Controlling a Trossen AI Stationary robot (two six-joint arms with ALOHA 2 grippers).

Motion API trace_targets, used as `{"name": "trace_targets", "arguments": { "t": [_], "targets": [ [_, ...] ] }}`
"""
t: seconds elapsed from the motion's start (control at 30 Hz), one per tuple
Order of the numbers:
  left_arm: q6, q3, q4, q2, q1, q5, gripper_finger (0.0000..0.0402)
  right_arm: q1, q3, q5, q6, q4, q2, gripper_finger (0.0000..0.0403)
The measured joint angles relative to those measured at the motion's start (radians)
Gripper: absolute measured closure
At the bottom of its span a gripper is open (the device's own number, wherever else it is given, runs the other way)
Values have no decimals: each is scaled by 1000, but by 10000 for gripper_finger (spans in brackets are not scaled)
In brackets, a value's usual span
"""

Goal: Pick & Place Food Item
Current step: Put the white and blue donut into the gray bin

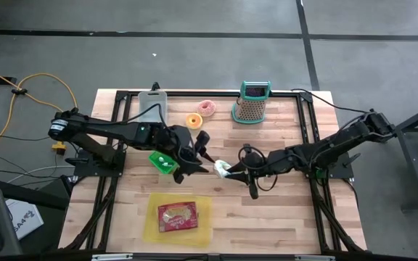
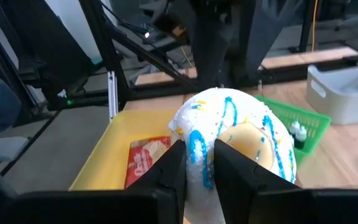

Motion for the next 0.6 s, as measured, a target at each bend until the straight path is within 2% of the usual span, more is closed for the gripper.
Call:
{"name": "trace_targets", "arguments": {
  "t": [0.6],
  "targets": [
    [-2,0,42,2,3,8,230,0,0,3,-72,72,0,342]
  ]
}}
